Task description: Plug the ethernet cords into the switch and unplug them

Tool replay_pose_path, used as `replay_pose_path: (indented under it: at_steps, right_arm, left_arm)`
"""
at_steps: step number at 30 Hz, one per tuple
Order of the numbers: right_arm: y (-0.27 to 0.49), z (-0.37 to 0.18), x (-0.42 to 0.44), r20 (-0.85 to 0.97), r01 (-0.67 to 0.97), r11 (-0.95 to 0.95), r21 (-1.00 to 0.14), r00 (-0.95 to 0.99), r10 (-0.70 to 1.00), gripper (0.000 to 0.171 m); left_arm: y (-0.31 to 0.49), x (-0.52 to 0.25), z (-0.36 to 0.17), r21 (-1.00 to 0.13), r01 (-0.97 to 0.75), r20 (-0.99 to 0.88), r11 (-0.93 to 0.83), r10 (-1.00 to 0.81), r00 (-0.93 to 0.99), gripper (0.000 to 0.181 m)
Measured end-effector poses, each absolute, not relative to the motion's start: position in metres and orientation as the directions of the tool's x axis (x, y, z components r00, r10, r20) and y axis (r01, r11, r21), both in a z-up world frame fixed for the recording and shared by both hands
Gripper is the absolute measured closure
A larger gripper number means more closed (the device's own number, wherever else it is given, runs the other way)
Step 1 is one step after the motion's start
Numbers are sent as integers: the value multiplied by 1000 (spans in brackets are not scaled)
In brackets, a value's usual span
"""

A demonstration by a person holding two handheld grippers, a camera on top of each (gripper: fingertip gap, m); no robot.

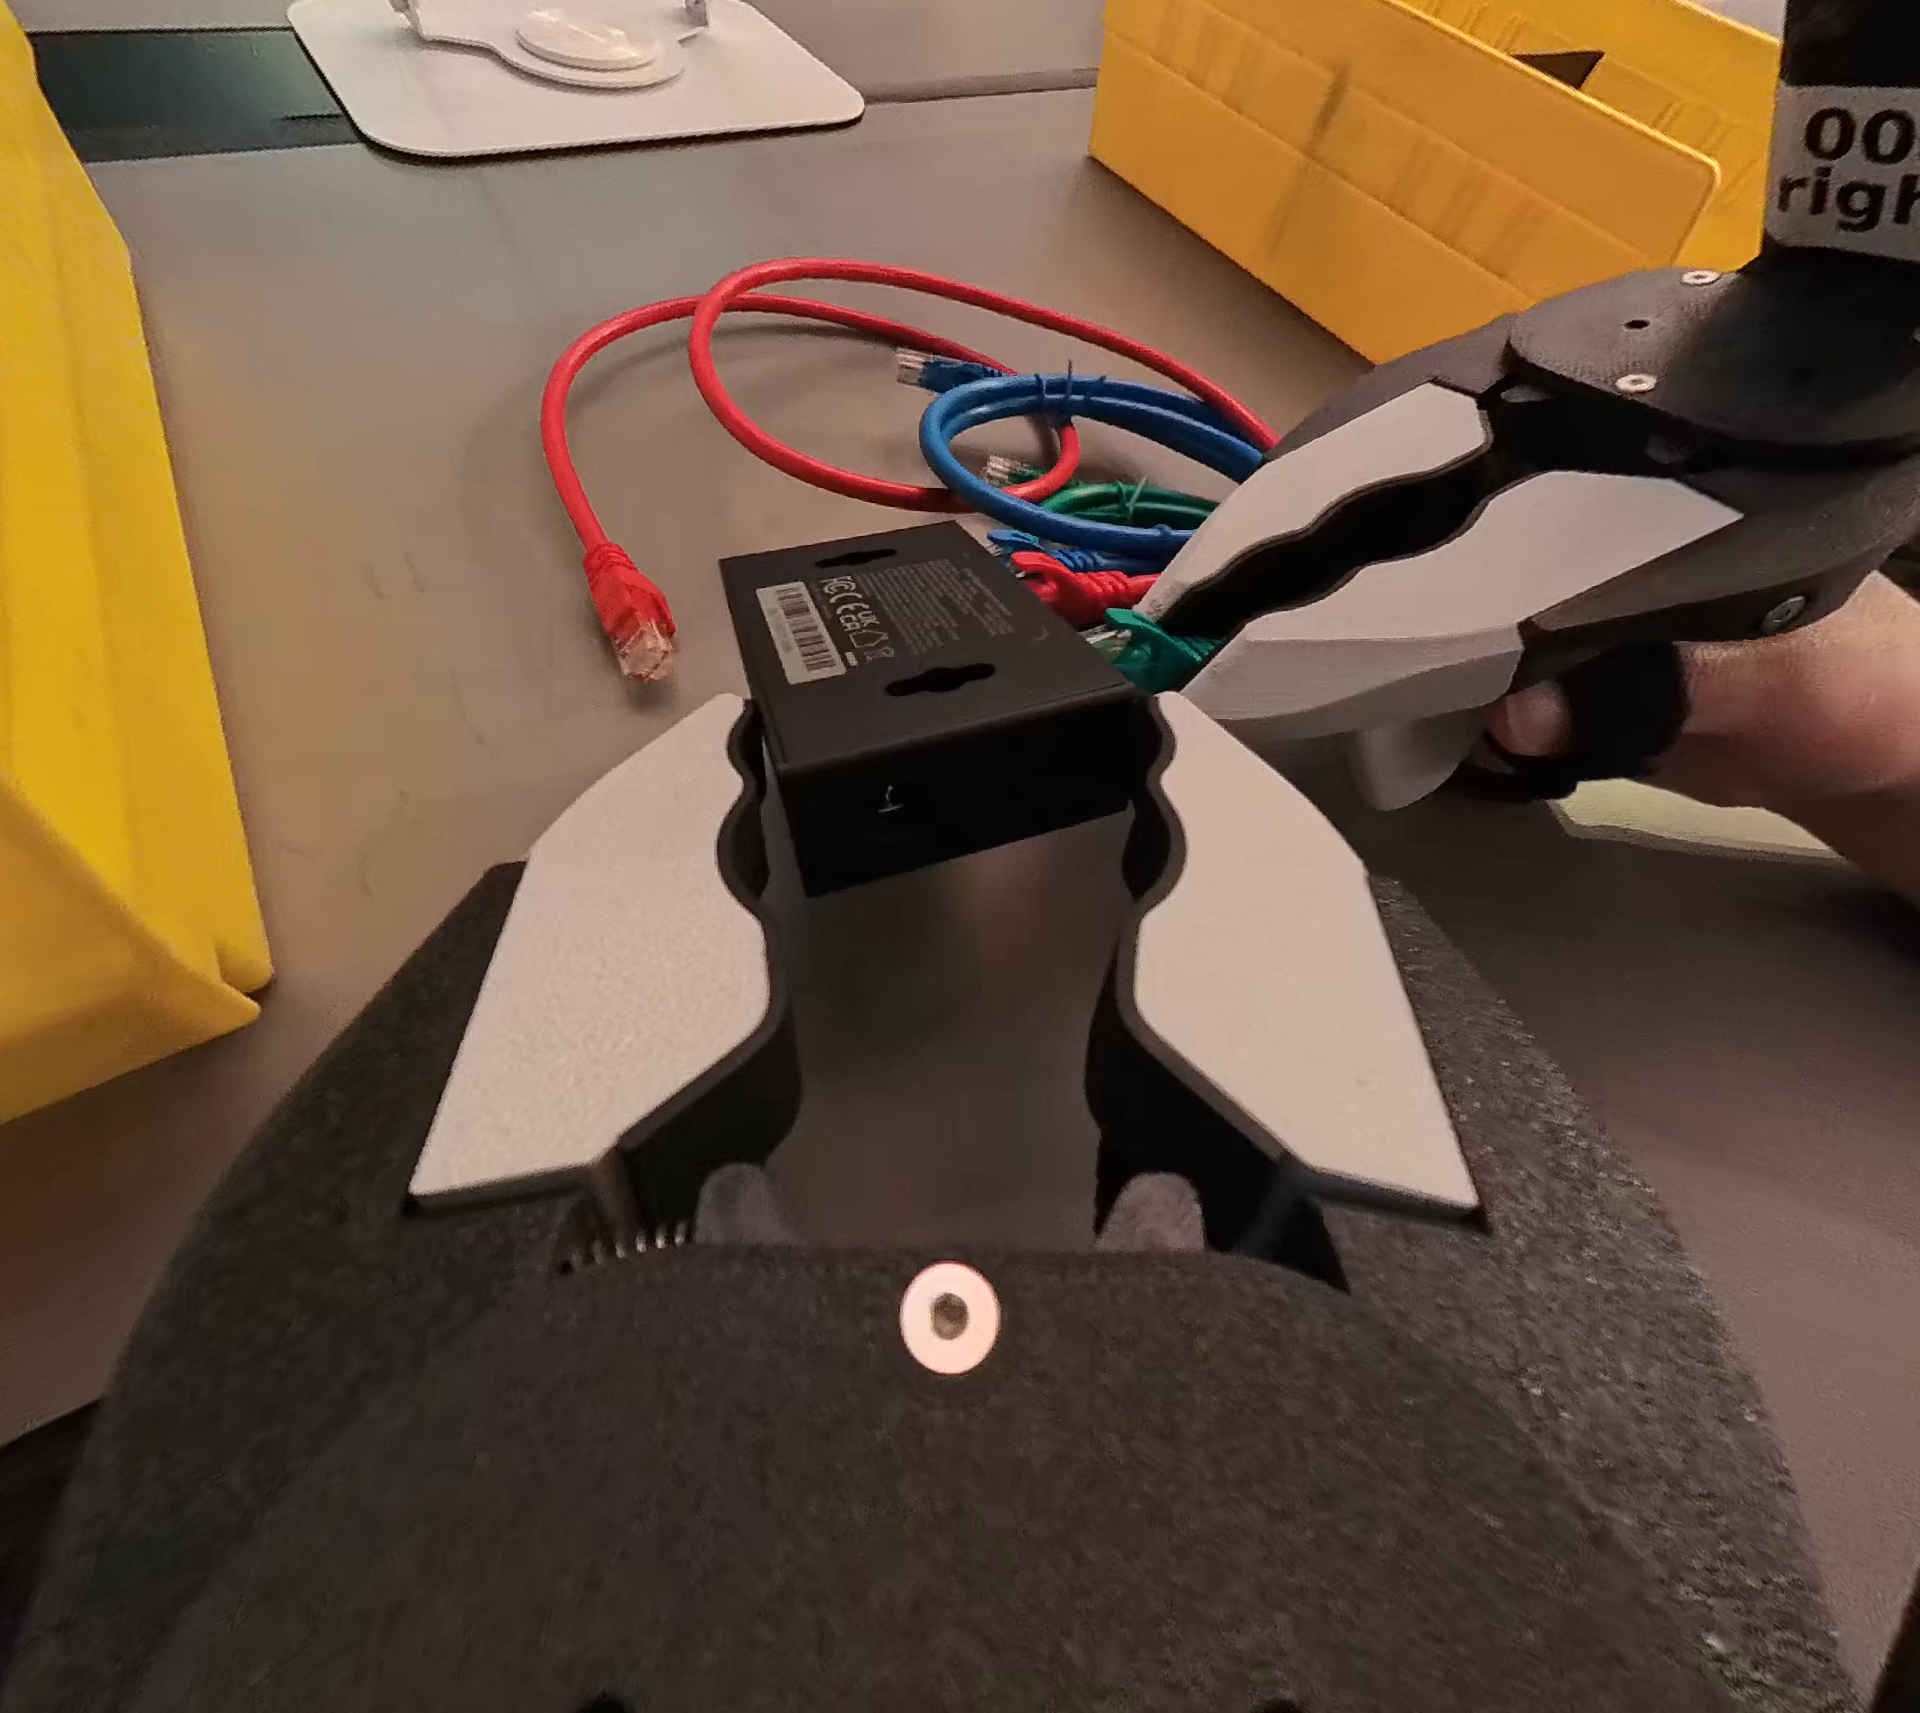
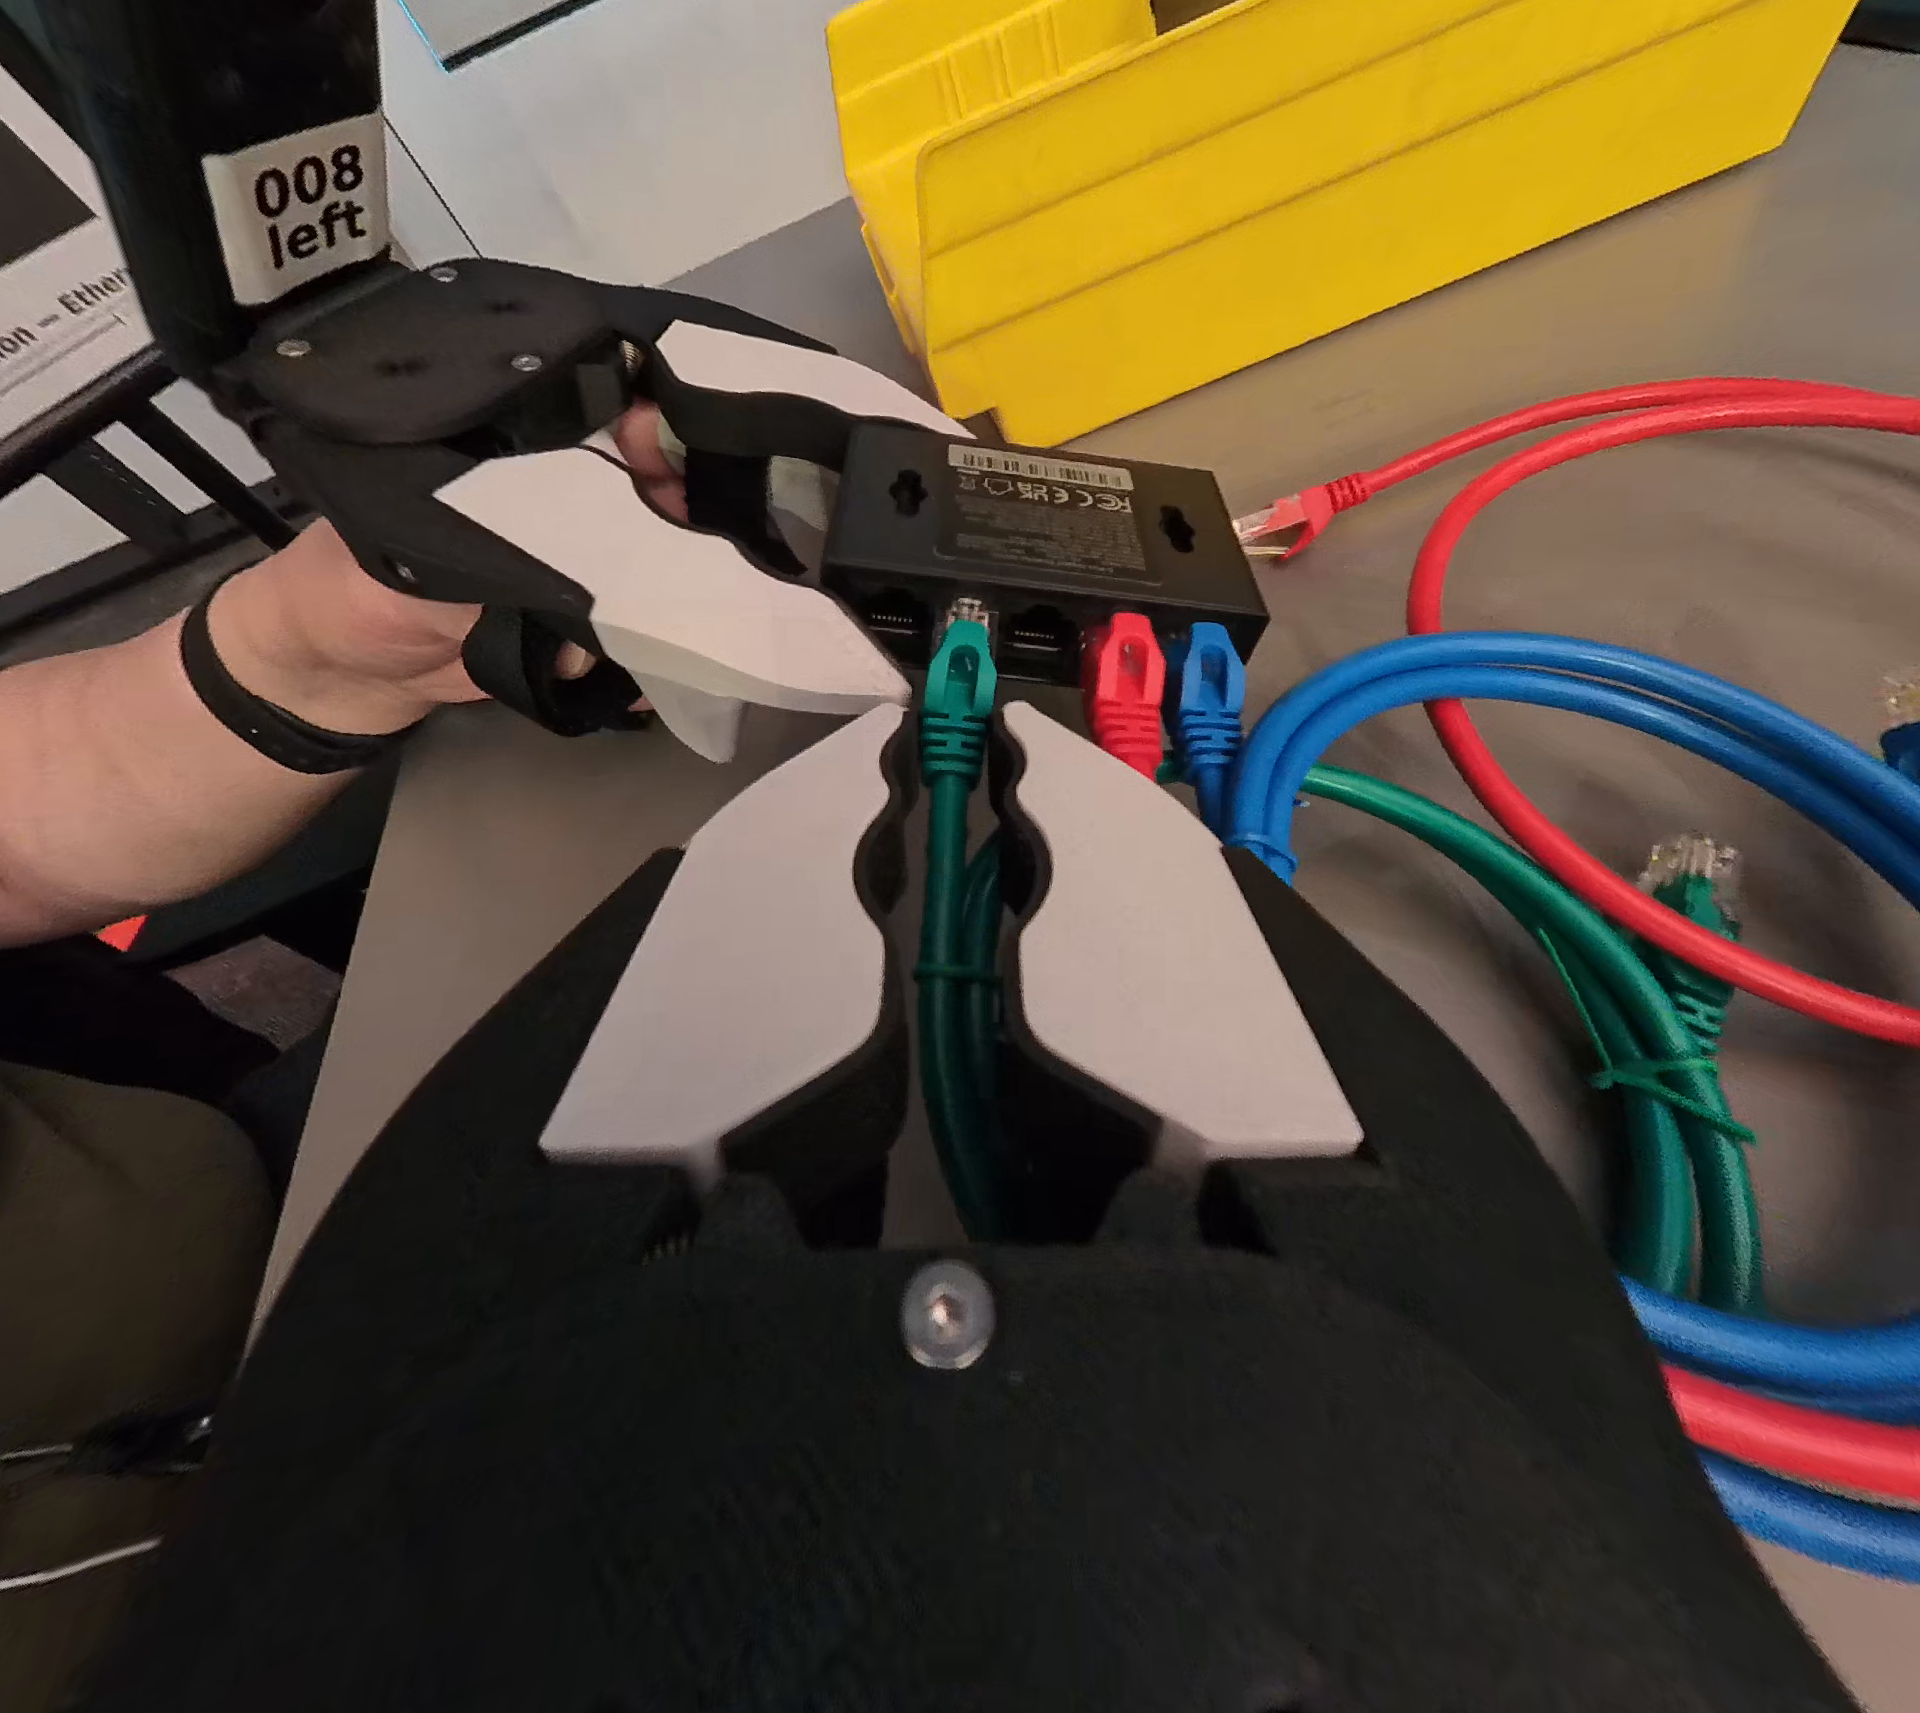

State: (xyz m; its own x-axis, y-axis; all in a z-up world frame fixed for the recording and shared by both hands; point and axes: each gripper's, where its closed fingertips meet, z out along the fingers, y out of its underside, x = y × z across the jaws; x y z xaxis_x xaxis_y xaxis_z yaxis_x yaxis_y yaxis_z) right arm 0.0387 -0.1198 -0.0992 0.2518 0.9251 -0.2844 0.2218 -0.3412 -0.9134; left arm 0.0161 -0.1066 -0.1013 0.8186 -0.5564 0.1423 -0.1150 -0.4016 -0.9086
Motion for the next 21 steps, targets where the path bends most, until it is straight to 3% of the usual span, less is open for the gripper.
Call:
replay_pose_path:
  at_steps: [10,17,21]
  right_arm:
    - [-124,-78,42,-108,181,-164,-970,288,952,159]
    - [-125,-82,42,-47,226,-120,-967,306,951,158]
    - [-123,-79,43,-56,198,-122,-973,312,948,159]
  left_arm:
    - [-111,21,-80,-944,-54,167,-326,-611,774,113]
    - [-115,27,-78,-942,-18,213,-334,-642,736,101]
    - [-111,23,-76,-948,9,215,-319,-617,757,113]
